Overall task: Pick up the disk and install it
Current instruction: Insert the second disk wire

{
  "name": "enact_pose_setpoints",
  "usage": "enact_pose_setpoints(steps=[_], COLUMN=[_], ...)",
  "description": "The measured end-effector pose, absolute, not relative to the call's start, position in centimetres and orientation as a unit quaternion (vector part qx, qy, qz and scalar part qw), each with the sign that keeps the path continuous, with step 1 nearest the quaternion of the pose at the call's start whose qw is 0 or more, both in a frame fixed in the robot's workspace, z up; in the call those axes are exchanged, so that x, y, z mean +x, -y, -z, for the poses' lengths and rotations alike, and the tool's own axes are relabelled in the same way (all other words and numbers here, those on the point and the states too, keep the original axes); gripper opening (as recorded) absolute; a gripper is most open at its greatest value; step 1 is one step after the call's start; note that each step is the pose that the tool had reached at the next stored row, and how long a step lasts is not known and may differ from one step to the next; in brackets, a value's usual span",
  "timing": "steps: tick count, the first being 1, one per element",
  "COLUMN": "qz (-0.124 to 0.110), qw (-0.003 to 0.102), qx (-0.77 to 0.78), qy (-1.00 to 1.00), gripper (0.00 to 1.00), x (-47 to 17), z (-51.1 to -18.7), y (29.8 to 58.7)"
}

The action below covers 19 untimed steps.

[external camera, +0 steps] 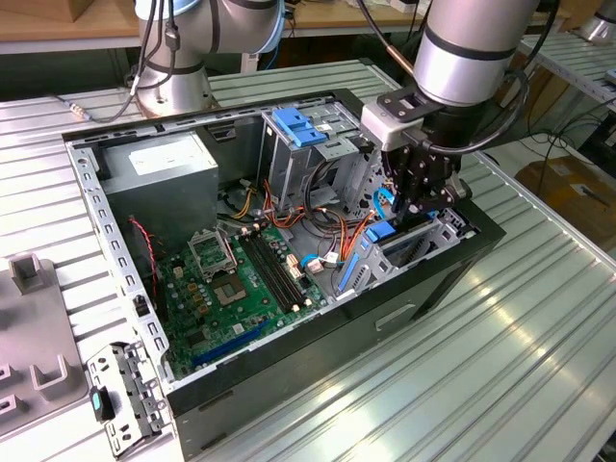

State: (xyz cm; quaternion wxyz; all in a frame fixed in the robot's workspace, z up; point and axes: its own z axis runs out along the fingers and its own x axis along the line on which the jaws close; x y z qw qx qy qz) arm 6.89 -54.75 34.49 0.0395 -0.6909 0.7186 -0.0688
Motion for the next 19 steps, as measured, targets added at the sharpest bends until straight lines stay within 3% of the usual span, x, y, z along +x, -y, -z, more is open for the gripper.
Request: enact_pose_setpoints(steps=[7,10,19], qz=[0.069,0.069,0.069], qw=[0.039,0.039,0.039], qx=[-0.691,-0.691,-0.691], qy=[-0.719,-0.719,-0.719], gripper=[0.23,0.11,0.11], x=[6.91,6.91,6.91], z=[-35.64,-35.64,-35.65], y=[54.75,54.75,54.75])
